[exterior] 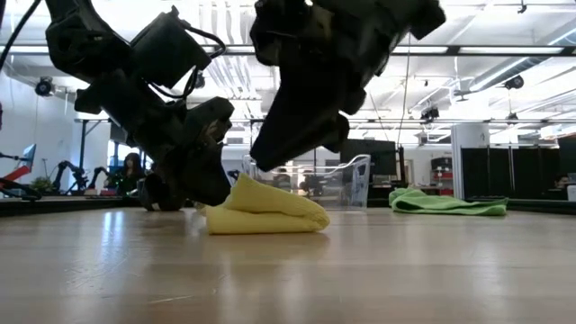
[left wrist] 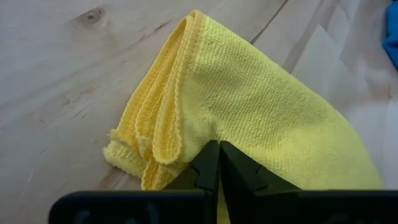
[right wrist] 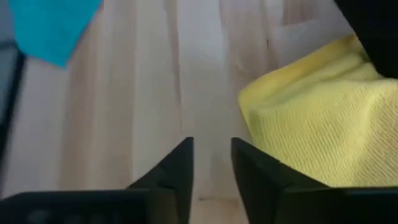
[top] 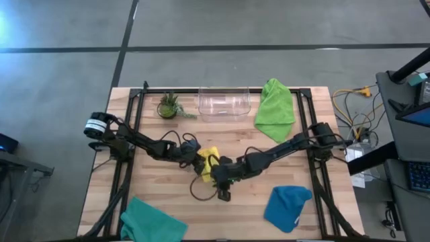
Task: Fold microfiber towels
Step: Put the yellow microfiber towel into the transparent bin
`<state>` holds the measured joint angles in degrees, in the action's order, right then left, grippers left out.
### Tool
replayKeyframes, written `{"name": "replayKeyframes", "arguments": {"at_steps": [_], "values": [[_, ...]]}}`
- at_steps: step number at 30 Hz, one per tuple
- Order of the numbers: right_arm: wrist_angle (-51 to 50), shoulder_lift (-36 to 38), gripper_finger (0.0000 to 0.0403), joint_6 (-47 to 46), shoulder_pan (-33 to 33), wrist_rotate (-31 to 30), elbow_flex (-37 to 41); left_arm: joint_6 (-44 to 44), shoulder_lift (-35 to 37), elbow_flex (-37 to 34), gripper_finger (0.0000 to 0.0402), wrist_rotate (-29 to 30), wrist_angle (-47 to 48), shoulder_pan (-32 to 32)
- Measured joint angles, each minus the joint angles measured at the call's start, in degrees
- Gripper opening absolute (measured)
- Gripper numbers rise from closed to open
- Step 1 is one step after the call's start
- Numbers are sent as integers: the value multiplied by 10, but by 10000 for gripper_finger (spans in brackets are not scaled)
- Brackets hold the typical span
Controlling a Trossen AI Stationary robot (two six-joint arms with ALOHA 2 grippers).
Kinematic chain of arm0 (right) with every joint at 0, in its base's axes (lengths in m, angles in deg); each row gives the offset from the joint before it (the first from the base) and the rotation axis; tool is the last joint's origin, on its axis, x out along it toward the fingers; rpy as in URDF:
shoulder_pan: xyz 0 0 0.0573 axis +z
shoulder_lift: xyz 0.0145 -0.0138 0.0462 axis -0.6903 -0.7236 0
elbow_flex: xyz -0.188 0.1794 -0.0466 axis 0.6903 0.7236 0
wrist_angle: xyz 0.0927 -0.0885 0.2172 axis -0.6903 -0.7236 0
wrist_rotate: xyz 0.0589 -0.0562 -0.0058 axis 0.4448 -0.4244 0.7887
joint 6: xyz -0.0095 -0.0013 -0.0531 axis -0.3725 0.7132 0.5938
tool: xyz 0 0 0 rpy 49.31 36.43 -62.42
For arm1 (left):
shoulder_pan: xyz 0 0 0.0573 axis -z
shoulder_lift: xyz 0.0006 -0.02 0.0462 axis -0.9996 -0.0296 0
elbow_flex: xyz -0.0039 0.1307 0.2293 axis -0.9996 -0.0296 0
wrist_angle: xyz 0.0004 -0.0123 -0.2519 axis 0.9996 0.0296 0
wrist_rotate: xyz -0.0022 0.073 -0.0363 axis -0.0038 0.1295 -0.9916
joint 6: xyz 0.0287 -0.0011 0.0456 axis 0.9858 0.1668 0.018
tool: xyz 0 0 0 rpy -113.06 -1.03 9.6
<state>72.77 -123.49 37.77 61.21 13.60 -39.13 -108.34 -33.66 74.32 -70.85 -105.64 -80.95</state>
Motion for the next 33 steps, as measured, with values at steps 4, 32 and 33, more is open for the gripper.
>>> {"name": "replayKeyframes", "arguments": {"at_steps": [4, 32, 33], "values": [[-18, 0, 147, 46, 21, -93, 0, 0, 0, 0, 0, -2, -3, 0], [-33, -5, 134, 140, 11, -142, 0, -1, 44, -3, 0, 31, 9, 1], [-32, -5, 133, 140, 10, -136, 0, -1, 51, -3, 0, 38, 17, 1]]}}
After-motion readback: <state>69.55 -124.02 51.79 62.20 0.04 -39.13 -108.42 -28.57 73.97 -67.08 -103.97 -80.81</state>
